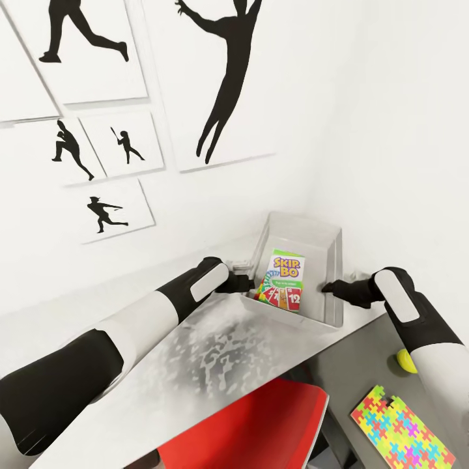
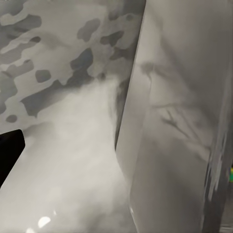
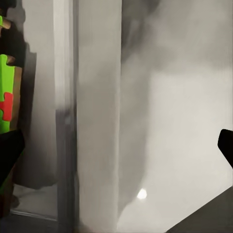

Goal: Put all the toys in the child's room - the three board games (two on the bed and one on the table), the two jigsaw puzzles on the table, and the tennis ball on the table - inside the toy box on the table in the child's room.

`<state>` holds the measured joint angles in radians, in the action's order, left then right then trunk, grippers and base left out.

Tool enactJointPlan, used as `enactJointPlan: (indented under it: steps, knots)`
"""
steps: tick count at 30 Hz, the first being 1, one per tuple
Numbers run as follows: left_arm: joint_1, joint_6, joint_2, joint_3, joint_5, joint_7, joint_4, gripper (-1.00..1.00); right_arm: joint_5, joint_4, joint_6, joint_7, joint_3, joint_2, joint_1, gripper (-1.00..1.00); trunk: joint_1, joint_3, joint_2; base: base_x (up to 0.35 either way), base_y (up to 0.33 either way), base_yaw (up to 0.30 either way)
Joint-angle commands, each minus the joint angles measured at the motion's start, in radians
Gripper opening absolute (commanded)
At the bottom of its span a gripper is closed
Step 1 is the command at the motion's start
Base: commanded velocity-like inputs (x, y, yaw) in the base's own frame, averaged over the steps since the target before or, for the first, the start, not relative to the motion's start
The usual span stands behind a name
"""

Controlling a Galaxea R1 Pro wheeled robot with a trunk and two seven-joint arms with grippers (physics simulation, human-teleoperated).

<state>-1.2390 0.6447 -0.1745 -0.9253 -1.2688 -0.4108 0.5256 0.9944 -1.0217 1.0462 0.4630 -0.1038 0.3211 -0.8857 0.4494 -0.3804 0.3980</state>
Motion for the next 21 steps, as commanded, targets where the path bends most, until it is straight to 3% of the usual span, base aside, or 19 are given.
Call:
enactJointPlan:
  steps: [1,3,4,5,6,21]
  knots:
    - [-0.002,0.000,0.000,-0.004,-0.011,-0.009,0.001,1.00,0.010,0.000,0.001,0.010,-0.003,0.001,-0.001,1.00,0.001,-0.002,0.002,0.000,0.000,0.000]
    - [-0.002,0.000,0.000,-0.004,-0.011,-0.008,0.001,1.00,0.010,0.001,0.001,0.011,-0.004,0.001,-0.001,1.00,0.001,-0.002,0.002,0.000,0.000,0.000]
    - [-0.002,0.000,0.000,-0.004,-0.011,-0.008,0.001,1.00,0.010,0.000,0.001,0.011,-0.004,0.001,-0.001,-1.00,0.001,-0.002,0.002,0.000,0.000,0.000]
    - [-0.001,0.000,0.000,-0.004,-0.011,-0.008,0.001,1.00,0.010,0.000,0.001,0.011,-0.004,0.001,-0.001,-1.00,0.001,-0.002,0.002,0.000,0.000,0.000]
    - [-0.002,0.000,0.000,-0.004,-0.011,-0.008,0.001,-1.00,0.010,0.000,0.001,0.011,-0.004,0.001,-0.001,-1.00,0.001,-0.002,0.002,0.000,0.000,0.000]
    - [-0.001,0.001,0.000,-0.006,-0.011,0.022,0.026,-1.00,0.010,0.000,0.001,0.010,-0.005,0.001,-0.001,-1.00,0.001,-0.002,0.002,0.000,0.000,0.000]
